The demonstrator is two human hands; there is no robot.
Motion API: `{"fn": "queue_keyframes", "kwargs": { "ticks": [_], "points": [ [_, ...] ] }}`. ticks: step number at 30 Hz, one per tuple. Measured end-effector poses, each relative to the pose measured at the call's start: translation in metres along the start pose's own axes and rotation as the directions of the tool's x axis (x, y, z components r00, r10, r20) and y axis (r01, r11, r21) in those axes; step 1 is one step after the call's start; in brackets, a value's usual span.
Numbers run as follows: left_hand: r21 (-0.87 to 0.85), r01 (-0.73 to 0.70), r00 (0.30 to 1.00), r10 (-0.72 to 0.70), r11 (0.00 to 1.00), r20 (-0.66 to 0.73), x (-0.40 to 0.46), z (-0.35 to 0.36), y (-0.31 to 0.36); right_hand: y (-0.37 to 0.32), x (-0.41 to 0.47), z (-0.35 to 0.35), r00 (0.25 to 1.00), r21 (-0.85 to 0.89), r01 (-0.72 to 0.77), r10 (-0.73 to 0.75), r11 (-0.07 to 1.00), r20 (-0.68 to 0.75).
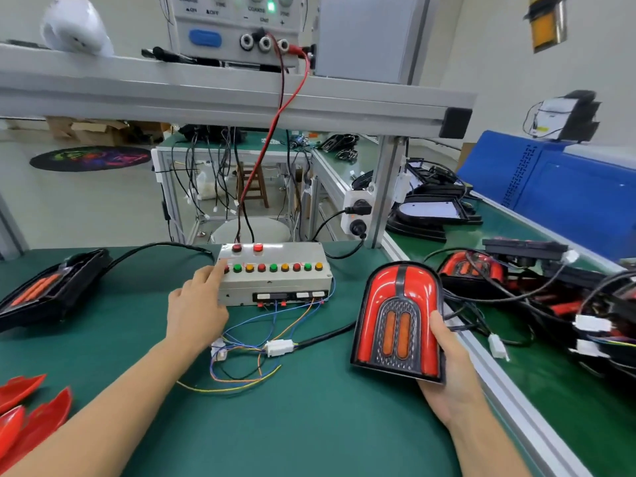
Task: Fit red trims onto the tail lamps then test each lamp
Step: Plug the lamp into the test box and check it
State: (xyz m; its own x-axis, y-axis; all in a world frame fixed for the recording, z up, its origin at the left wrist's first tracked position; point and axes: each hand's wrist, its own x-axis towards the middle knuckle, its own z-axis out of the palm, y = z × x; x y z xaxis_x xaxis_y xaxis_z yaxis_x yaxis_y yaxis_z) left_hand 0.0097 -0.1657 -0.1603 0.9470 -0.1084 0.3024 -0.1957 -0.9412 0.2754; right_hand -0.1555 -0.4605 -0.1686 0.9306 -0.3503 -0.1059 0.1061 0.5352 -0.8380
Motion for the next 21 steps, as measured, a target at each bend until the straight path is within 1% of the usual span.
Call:
{"fn": "queue_keyframes", "kwargs": {
  "ticks": [4, 8, 14, 21],
  "points": [
    [0.033, -0.002, 1.0, 0.001, 0.999, 0.026, 0.003, 0.002, 0.001, -0.002, -0.002, 0.0, 1.0, -0.004, 0.001, -0.001, 1.0, -0.024],
    [0.067, -0.028, 1.0, 0.028, 0.997, 0.011, 0.005, -0.003, 0.002, -0.002, -0.003, -0.003, 0.999, 0.004, -0.003, 0.003, 1.0, -0.048],
    [0.145, -0.037, 0.999, 0.037, 0.989, 0.0, 0.01, -0.011, 0.007, -0.002, -0.001, -0.006, 0.998, 0.065, -0.004, 0.009, 0.998, -0.069],
    [0.173, -0.025, 1.0, 0.023, 0.985, 0.013, 0.008, -0.013, 0.011, -0.001, 0.0, -0.01, 0.999, 0.124, -0.009, 0.015, 0.992, -0.05]
  ]
}}
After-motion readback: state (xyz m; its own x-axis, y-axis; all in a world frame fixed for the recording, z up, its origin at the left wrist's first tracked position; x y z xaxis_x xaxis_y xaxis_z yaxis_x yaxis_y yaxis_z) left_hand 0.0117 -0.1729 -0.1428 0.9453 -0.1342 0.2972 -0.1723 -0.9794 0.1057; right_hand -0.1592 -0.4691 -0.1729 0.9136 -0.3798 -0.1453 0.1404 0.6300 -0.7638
